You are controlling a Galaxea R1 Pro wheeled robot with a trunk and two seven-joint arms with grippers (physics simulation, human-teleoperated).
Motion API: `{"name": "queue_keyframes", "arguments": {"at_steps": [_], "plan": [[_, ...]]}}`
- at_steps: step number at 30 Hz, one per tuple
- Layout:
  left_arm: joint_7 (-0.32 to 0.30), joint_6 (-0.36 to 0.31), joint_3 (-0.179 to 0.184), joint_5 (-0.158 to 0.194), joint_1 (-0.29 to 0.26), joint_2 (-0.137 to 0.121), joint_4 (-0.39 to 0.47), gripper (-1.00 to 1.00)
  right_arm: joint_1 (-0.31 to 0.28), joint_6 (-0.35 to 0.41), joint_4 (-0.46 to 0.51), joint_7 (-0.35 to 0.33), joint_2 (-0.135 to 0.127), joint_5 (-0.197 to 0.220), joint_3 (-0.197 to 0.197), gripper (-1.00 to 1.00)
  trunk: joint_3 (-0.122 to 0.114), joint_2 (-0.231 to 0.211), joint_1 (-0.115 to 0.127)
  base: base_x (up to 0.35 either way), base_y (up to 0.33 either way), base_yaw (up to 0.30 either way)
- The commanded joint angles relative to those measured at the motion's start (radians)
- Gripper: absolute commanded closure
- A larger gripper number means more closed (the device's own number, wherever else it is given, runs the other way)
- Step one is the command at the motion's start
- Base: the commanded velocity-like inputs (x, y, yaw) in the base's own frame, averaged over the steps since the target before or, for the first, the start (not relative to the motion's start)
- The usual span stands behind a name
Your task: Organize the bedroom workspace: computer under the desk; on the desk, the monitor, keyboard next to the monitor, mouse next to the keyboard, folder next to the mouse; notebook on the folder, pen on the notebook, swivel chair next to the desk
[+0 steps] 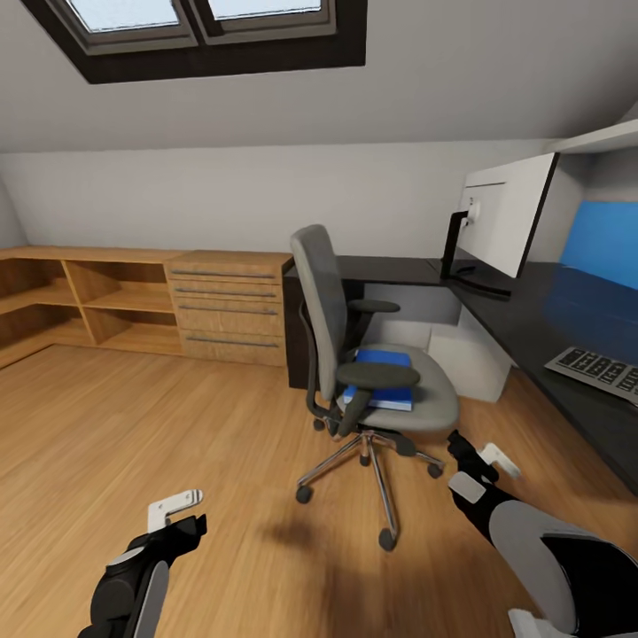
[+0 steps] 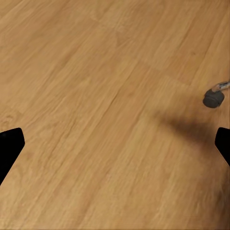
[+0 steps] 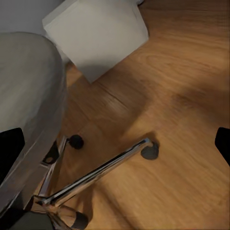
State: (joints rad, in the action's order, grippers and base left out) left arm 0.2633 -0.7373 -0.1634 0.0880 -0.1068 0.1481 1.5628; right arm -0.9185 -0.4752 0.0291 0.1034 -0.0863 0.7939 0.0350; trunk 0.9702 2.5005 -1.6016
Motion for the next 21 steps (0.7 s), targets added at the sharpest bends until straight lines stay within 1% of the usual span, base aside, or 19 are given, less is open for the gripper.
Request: {"name": "queue_keyframes", "arguments": {"at_steps": [1, 2, 6, 13, 14, 17, 18, 19, 21], "plan": [[0.007, -0.004, 0.000, 0.009, -0.001, 0.001, 0.000, -1.00, 0.000, -0.001, 0.001, 0.005, -0.001, 0.000, 0.003, -1.00, 0.001, 0.000, 0.000, 0.238, -0.062, 0.000], [0.007, -0.004, 0.001, 0.009, -0.001, 0.001, -0.001, -1.00, 0.000, -0.002, 0.001, 0.005, -0.002, 0.009, 0.003, -1.00, 0.001, 0.000, 0.000, 0.267, -0.073, 0.000], [0.007, -0.003, 0.002, 0.009, -0.001, 0.002, -0.002, -1.00, 0.000, -0.003, 0.002, 0.005, -0.004, 0.019, 0.003, -1.00, 0.001, 0.000, 0.000, 0.231, -0.063, 0.000], [0.007, -0.002, 0.002, 0.009, -0.001, 0.001, -0.003, -1.00, 0.000, -0.005, 0.006, 0.006, -0.009, 0.024, 0.004, -1.00, 0.001, 0.000, 0.000, 0.059, -0.015, 0.000], [0.007, -0.002, 0.002, 0.009, -0.001, 0.002, -0.003, -1.00, 0.000, -0.016, 0.006, 0.007, -0.015, 0.024, 0.004, -1.00, 0.001, 0.000, 0.000, 0.056, -0.002, 0.000], [0.006, -0.001, 0.003, 0.009, -0.001, 0.002, -0.003, -1.00, 0.000, -0.049, 0.005, 0.008, -0.018, 0.024, 0.003, -1.00, 0.001, 0.000, 0.000, 0.165, -0.001, 0.000], [0.006, -0.001, 0.003, 0.009, -0.001, 0.002, -0.003, -1.00, 0.000, -0.074, 0.004, 0.008, -0.018, 0.025, 0.003, -1.00, 0.001, 0.000, 0.000, 0.242, 0.000, 0.000], [0.005, -0.001, 0.004, 0.009, -0.001, 0.002, -0.003, -1.00, 0.000, -0.122, 0.001, 0.011, -0.018, 0.026, 0.003, -1.00, 0.001, 0.000, 0.000, 0.273, 0.000, 0.000], [0.005, -0.001, 0.004, 0.009, -0.001, 0.002, -0.003, -1.00, 0.000, -0.130, 0.001, 0.012, -0.018, 0.027, 0.003, -1.00, 0.001, 0.000, 0.000, 0.236, 0.000, 0.000]]}}
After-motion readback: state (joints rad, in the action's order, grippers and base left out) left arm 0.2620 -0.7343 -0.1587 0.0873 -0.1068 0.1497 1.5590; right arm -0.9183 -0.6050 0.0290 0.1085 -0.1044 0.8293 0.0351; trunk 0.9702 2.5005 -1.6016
